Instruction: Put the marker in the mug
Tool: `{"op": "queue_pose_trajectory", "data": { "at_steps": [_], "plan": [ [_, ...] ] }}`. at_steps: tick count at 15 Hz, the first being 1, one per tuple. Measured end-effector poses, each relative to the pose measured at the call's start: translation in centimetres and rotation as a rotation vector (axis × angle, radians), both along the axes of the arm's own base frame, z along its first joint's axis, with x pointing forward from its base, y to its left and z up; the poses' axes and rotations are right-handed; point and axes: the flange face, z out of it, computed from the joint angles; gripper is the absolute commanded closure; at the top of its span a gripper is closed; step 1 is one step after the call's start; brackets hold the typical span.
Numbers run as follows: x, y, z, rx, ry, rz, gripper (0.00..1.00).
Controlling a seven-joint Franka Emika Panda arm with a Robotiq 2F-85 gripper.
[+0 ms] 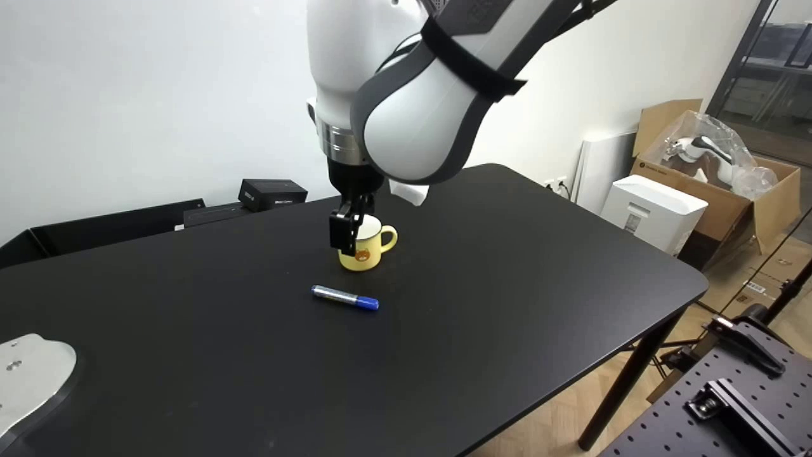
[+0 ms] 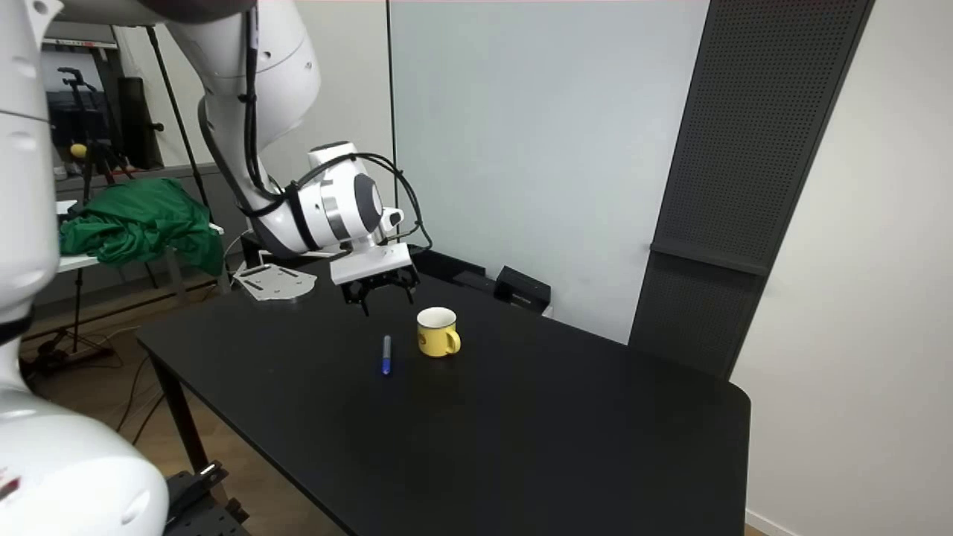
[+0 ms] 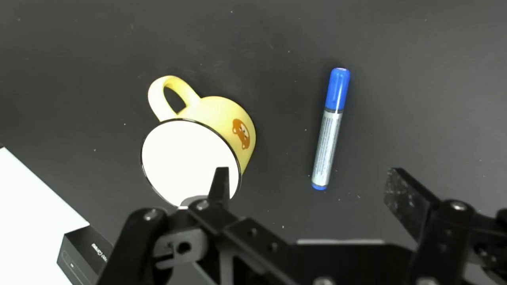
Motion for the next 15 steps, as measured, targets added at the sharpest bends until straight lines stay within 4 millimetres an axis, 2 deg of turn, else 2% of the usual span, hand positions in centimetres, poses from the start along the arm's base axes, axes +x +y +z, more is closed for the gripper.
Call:
{"op": "queue_pose_trajectory", "data": {
  "at_steps": [7, 15],
  "plan": [
    [0.9, 2.8, -6.3, 0.062, 0.112, -0.112, 0.0],
    [1.8, 3.3, -9.8, 0.106, 0.182, -0.176, 0.0]
  ]
}}
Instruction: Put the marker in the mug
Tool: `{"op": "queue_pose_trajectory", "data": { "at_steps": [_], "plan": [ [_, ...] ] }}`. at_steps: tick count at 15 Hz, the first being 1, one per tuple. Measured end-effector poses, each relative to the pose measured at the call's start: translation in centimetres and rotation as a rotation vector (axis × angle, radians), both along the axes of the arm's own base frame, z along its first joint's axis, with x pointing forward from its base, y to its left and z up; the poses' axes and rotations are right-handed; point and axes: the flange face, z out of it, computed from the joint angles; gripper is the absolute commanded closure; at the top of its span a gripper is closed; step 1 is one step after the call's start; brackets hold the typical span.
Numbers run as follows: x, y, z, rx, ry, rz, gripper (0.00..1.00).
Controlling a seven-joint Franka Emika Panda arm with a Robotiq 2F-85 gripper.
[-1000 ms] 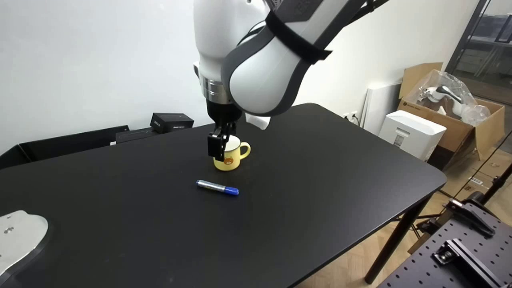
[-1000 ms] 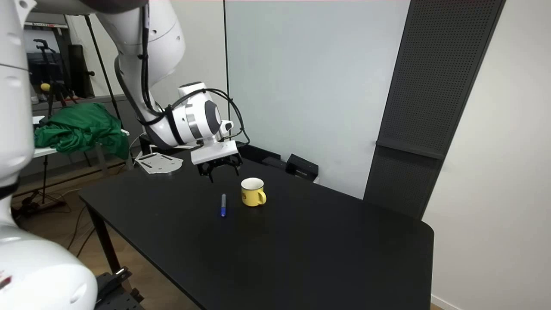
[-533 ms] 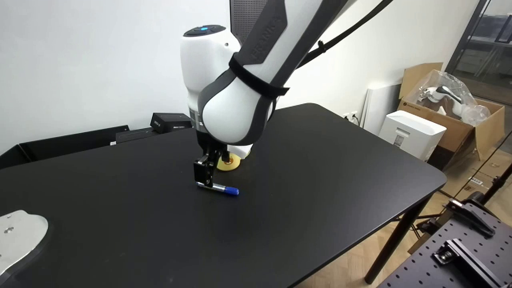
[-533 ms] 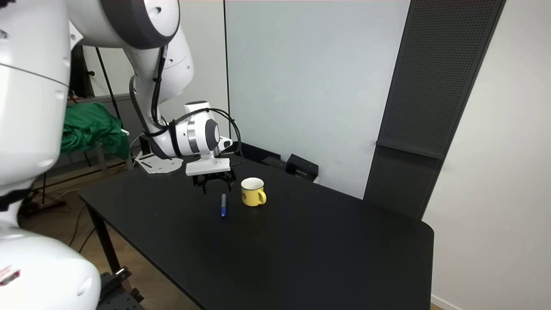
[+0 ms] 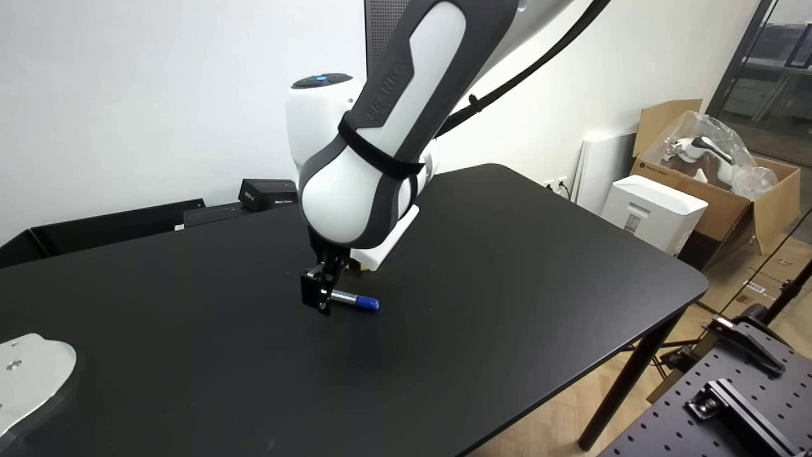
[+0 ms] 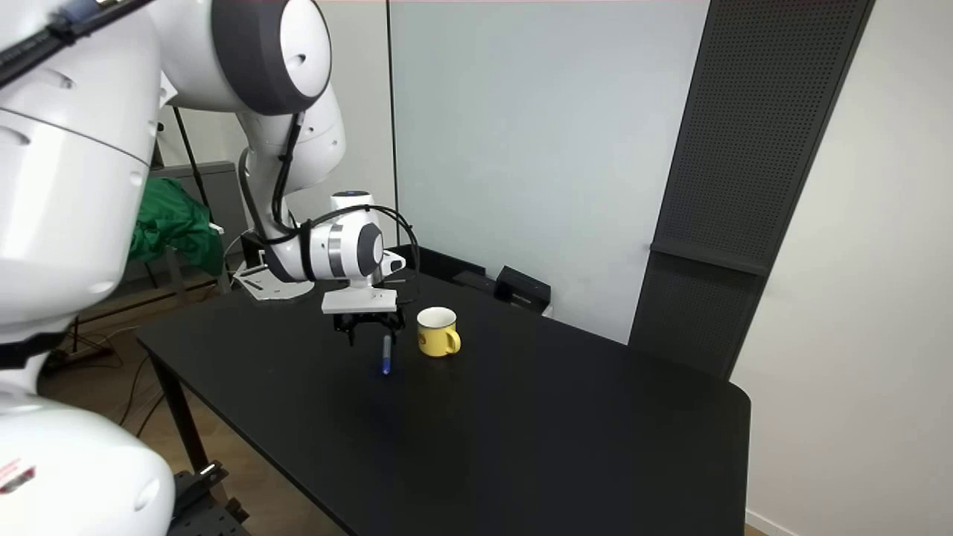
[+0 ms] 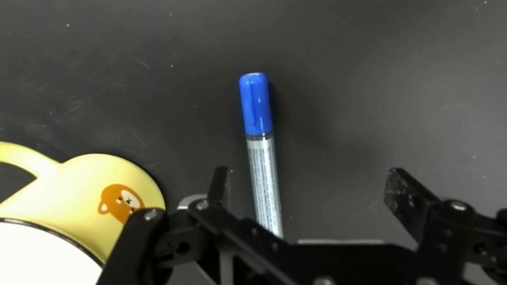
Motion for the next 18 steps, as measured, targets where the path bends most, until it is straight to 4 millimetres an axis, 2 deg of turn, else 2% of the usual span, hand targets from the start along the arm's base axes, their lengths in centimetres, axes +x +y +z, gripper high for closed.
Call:
{"op": "queue_pose_trajectory", "data": {
  "at_steps": [1, 2, 7, 12, 13, 15, 18],
  "plan": [
    [0.1, -0.1, -0.2, -0.001, 0.002, -0.003, 0.25],
    [0.4, -0.3, -0.4, -0.002, 0.002, -0.007, 0.26],
    [1.4, -1.6, -0.9, -0.016, -0.004, -0.03, 0.61],
    [1.7, -2.7, -2.2, -0.032, 0.01, -0.045, 0.95],
    [1.7, -2.8, -2.5, -0.034, 0.014, -0.047, 0.99],
    [1.8, -2.8, -2.7, -0.035, 0.016, -0.047, 0.95],
    [1.9, -2.8, -2.6, -0.034, 0.015, -0.044, 0.95]
  ]
}}
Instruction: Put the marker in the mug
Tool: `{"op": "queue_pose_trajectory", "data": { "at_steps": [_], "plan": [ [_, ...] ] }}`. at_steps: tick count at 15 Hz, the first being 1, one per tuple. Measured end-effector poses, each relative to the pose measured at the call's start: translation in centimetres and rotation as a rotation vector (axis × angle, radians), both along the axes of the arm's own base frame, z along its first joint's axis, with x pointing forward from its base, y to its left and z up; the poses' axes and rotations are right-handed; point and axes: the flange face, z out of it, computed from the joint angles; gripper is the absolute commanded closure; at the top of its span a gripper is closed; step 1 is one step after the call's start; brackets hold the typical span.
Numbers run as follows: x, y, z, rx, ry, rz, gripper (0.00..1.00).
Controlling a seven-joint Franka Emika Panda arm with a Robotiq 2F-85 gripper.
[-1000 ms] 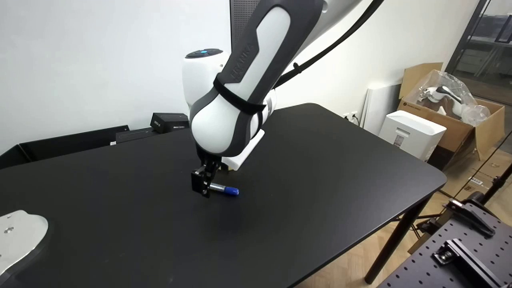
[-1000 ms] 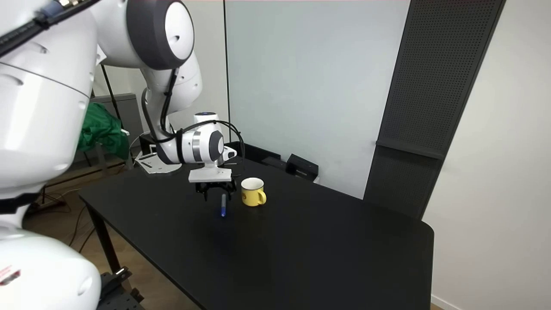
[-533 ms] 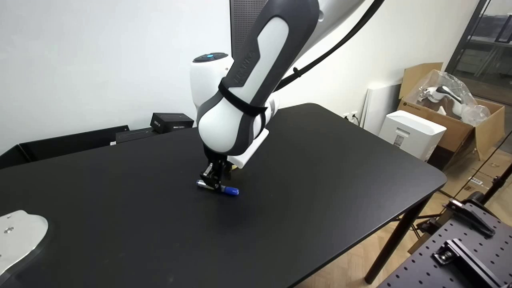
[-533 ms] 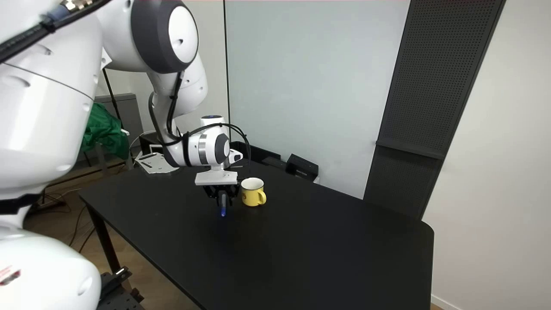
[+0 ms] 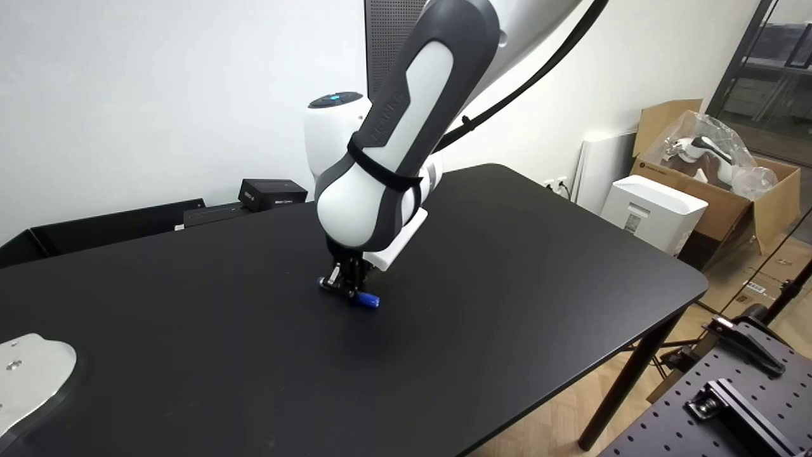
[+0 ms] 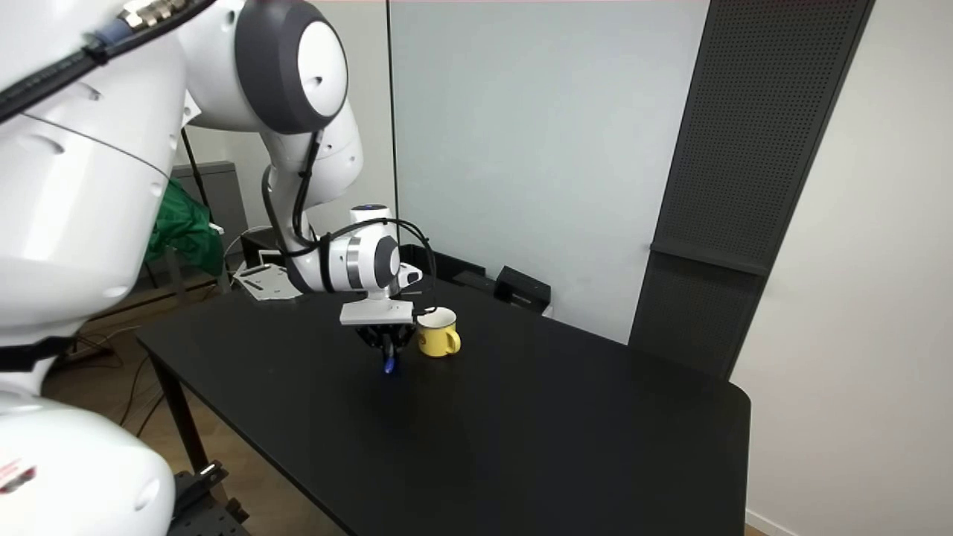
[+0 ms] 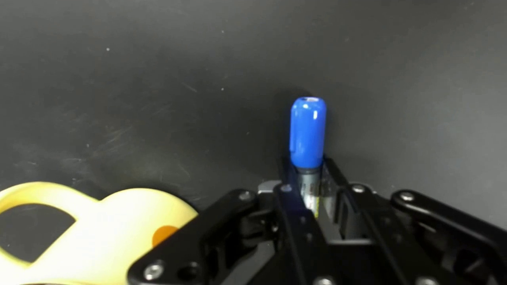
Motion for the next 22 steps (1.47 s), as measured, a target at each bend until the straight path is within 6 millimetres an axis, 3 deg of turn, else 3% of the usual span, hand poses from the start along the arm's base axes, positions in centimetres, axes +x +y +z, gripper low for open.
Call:
{"op": "queue_pose_trajectory", "data": {
  "at_steps": [3, 5, 11, 14, 16, 18, 19, 22],
  "plan": [
    [0.2, 0.3, 0.7, 0.006, -0.011, 0.009, 0.95],
    [0.4, 0.6, 2.2, 0.008, -0.015, 0.018, 0.95],
    [-0.1, 1.9, 12.0, -0.014, 0.059, 0.026, 0.95],
    [-0.1, 0.9, 17.0, -0.077, 0.136, -0.029, 0.95],
    [0.4, -0.6, 19.3, -0.12, 0.182, -0.107, 0.95],
    [1.1, -2.5, 20.4, -0.154, 0.225, -0.187, 0.95],
    [1.5, -3.6, 20.4, -0.168, 0.252, -0.224, 0.79],
    [1.8, -4.1, 20.0, -0.168, 0.26, -0.225, 0.79]
  ]
}}
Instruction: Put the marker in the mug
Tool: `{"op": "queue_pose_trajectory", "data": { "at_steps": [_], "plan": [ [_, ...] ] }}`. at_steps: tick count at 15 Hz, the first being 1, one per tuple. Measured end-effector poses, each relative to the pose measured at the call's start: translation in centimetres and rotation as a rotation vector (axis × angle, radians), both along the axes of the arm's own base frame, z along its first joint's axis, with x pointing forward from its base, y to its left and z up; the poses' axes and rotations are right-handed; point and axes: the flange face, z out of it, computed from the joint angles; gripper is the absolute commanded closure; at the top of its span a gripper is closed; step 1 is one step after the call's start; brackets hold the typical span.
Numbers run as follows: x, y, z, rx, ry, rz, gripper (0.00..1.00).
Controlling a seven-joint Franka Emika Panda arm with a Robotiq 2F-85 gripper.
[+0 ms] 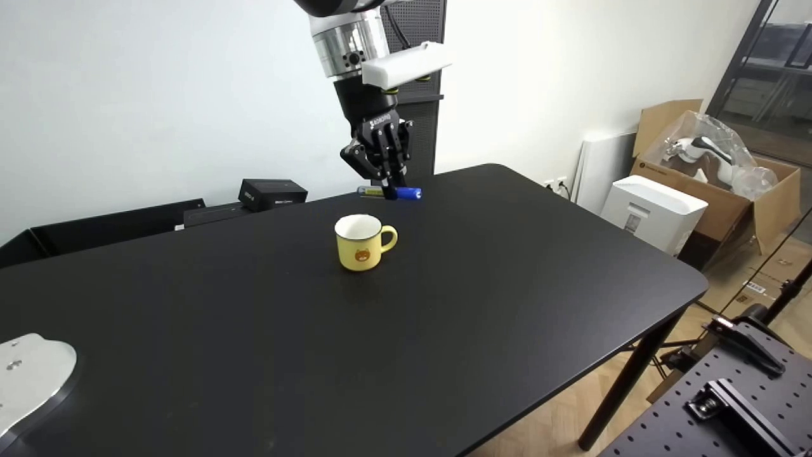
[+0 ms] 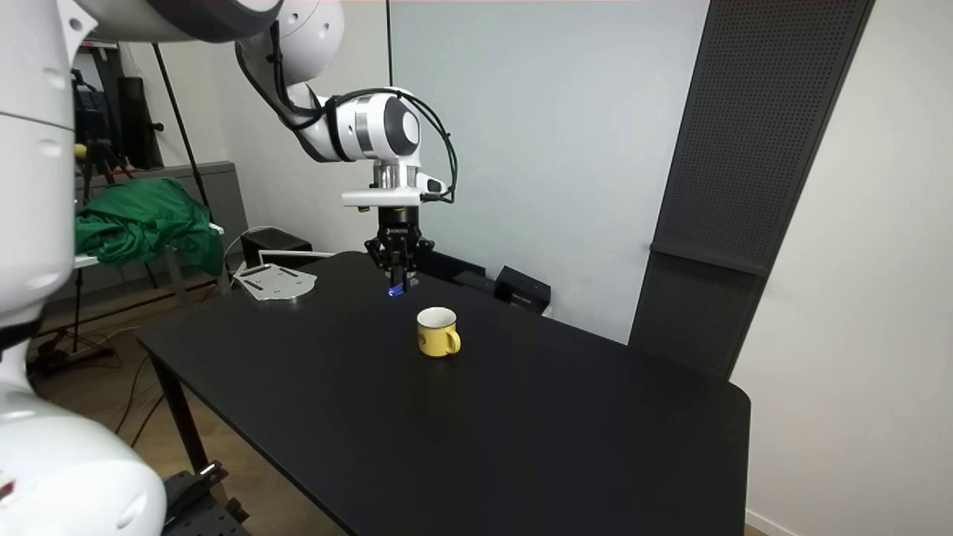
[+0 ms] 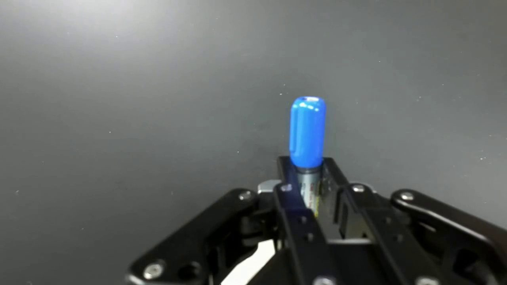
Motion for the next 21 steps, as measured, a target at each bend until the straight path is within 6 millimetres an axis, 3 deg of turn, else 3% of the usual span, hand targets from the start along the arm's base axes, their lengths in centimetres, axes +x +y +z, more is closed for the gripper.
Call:
{"op": "queue_pose_trajectory", "data": {
  "at_steps": [1, 5, 10, 15, 21],
  "plan": [
    [-0.1, 0.4, 0.0, 0.001, 0.0, 0.006, 0.95],
    [-0.4, 0.8, -0.3, -0.002, 0.014, 0.015, 0.95],
    [-0.1, 0.0, -2.9, -0.037, 0.109, -0.012, 0.95],
    [2.1, -1.1, -5.3, -0.063, 0.172, -0.054, 0.95],
    [5.2, -1.5, -6.6, -0.081, 0.228, -0.088, 0.95]
  ]
}}
